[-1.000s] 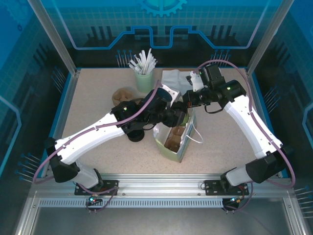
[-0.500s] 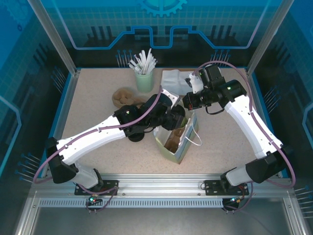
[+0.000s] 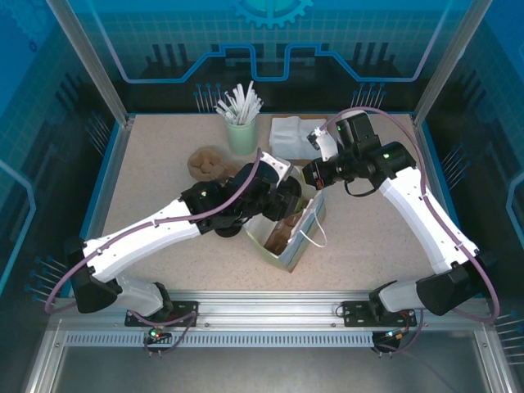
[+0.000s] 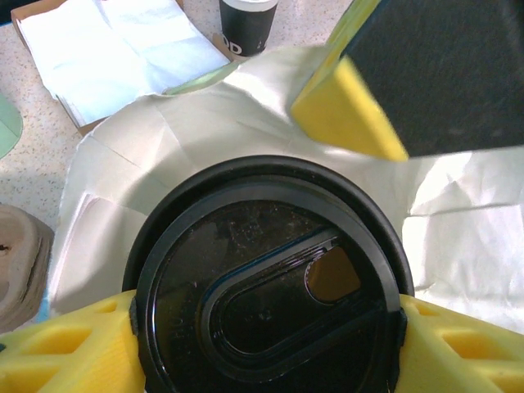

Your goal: Pack the takeout coffee

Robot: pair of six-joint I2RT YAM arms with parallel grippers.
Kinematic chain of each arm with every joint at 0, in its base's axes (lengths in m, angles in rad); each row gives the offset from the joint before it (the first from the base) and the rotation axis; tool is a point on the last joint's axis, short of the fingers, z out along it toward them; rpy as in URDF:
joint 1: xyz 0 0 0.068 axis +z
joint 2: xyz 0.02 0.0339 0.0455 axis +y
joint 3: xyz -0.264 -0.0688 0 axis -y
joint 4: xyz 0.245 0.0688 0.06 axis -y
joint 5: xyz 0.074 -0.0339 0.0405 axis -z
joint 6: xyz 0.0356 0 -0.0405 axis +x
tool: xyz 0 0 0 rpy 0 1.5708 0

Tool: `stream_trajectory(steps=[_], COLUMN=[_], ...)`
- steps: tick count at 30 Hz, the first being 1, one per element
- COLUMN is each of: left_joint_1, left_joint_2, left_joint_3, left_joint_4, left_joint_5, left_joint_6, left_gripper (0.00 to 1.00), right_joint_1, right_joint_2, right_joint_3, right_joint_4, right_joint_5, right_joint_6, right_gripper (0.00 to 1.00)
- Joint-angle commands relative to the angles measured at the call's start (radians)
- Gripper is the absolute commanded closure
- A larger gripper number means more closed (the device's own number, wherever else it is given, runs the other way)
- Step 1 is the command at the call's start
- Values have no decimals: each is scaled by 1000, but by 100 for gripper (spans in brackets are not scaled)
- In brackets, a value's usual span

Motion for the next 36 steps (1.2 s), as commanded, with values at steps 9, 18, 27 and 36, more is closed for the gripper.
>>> stream_trajectory(steps=[9,18,27,36], left_joint_1=[-26,-27,-51,-82], left_joint_2=[-85,-67,-28,-4], left_joint_3=[-94,-158,-189,-217], left_joint_4=[35,99,182,235], left_joint_5=[-36,-105,-161,-217], left_joint_6=[42,55,96,126], left_gripper=[35,36,36,36], right_joint_1=[82,130,140,140], right_joint_2=[34,32,8,37], right_joint_3=[100,95,53,66], right_joint_4=[35,37,54,72], right_joint_5=[-6,16,-16,-76], right_joint_6=[-59,-47,-67,-114], right_gripper=[100,100,100,100])
